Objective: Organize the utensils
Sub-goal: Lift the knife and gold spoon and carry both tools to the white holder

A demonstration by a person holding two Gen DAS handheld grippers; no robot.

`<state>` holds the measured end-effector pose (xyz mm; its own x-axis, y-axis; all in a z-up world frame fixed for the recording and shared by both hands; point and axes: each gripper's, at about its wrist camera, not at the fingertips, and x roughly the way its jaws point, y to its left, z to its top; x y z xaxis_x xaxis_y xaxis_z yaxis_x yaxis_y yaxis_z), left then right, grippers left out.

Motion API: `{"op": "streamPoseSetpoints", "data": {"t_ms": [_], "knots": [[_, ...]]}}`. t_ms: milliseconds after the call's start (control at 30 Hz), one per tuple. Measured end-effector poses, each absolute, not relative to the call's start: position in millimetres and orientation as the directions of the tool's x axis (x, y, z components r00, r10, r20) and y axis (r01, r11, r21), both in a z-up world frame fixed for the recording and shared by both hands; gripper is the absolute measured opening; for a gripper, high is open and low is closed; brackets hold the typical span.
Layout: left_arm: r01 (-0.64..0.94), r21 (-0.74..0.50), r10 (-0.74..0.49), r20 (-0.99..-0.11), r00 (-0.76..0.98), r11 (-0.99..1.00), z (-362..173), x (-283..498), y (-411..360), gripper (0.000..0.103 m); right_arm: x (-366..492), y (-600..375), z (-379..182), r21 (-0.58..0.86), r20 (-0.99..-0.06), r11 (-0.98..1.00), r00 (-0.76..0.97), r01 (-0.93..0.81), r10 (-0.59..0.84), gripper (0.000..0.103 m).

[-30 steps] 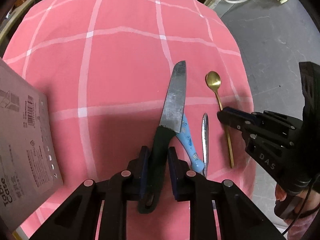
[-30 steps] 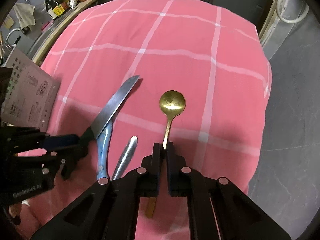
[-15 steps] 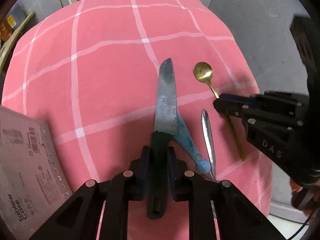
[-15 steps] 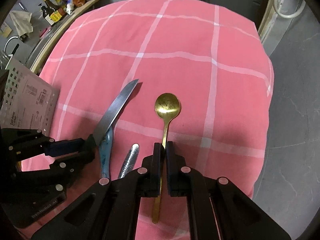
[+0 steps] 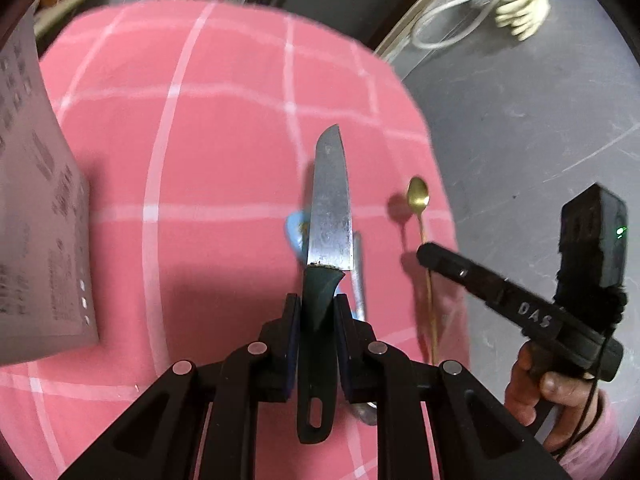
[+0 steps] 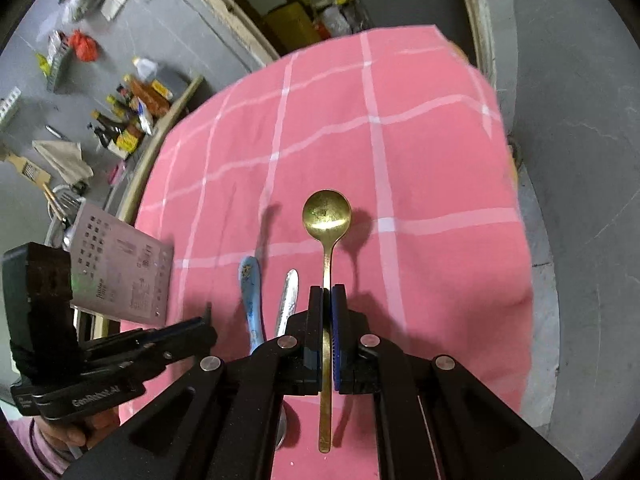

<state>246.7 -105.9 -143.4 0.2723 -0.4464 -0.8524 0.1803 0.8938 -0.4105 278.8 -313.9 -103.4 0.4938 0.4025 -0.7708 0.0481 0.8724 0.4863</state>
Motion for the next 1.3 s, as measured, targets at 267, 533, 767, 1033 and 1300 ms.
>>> {"op": "streamPoseSetpoints", "data": {"t_ms": [267, 533, 767, 1033, 1300], "knots": [[0.224, -0.397, -0.456, -0.764, 0.457, 0.890, -87.2, 236.2, -89.8, 0.015, 274.2, -328.5, -66.4, 0.486, -0.638, 0.873, 0.666, -0.040, 0.386, 0.004], [0.228, -0.396, -0.443, -0.622, 0.646, 0.889, -24.5, 229.8, -68.4, 0.015, 288.7, -285.9, 7.0, 0.532, -0.443, 0.824, 0.767, -0.193, 0.465, 0.004], [0.170, -0.446, -0.374, -0.421, 0.827, 0.879, 23.3, 220.6, 10.0, 0.015, 312.9, -210.0, 47.3, 0.561, -0.244, 0.733, 0.769, -0.385, 0.591, 0.004], [0.052, -0.513, -0.277, -0.373, 0.886, 0.857, 0.5, 243.5, 66.3, 0.015, 330.3, -135.9, 28.7, 0.565, -0.176, 0.668, 0.720, -0.485, 0.672, 0.004], [0.030, -0.484, -0.231, -0.361, 0.903, 0.875, -27.8, 231.7, 80.1, 0.016, 318.2, -118.3, -26.8, 0.558, -0.197, 0.675, 0.713, -0.483, 0.673, 0.004]]}}
